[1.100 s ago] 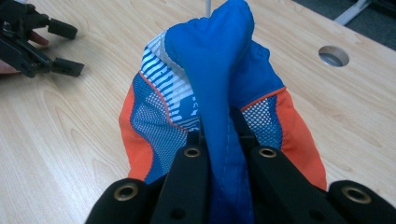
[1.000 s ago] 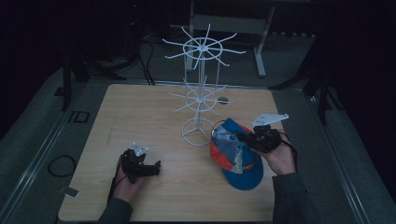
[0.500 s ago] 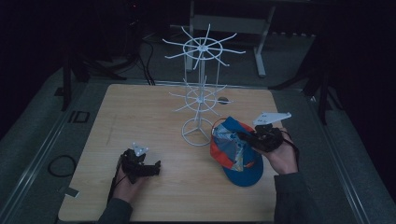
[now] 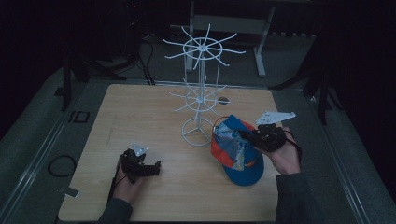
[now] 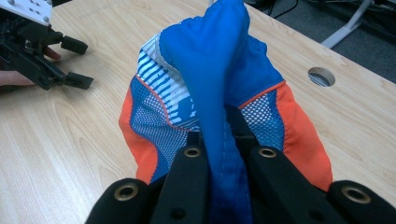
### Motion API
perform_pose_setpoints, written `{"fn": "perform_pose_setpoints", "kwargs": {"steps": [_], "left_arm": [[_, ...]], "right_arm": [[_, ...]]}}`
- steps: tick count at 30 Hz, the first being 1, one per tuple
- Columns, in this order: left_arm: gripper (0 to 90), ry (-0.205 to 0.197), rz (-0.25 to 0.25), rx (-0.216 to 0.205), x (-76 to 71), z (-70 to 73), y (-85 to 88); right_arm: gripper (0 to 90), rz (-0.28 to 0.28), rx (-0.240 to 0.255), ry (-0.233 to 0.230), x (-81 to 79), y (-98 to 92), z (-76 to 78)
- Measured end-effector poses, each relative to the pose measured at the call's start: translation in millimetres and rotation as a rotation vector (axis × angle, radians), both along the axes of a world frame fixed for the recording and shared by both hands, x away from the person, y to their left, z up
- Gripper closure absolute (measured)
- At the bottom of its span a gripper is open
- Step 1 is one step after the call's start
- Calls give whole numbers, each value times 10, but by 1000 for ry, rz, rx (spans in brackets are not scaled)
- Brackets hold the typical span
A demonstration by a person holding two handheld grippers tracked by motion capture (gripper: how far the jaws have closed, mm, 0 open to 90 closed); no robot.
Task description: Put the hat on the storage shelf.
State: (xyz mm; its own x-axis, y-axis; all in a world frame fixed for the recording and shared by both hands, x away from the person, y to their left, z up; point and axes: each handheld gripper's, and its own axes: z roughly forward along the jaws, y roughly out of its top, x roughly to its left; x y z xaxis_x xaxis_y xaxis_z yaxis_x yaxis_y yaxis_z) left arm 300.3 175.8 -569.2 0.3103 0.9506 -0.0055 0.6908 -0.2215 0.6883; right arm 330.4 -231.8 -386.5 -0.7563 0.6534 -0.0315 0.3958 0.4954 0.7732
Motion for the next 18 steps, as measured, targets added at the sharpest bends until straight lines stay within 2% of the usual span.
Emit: {"fn": "perform_pose_setpoints", "kwargs": {"steps": [18], "left_arm": [[22,0,1,-1,0,0,-1]], "right_arm": [[887,-21,15,-34,-69,-120,100]]}}
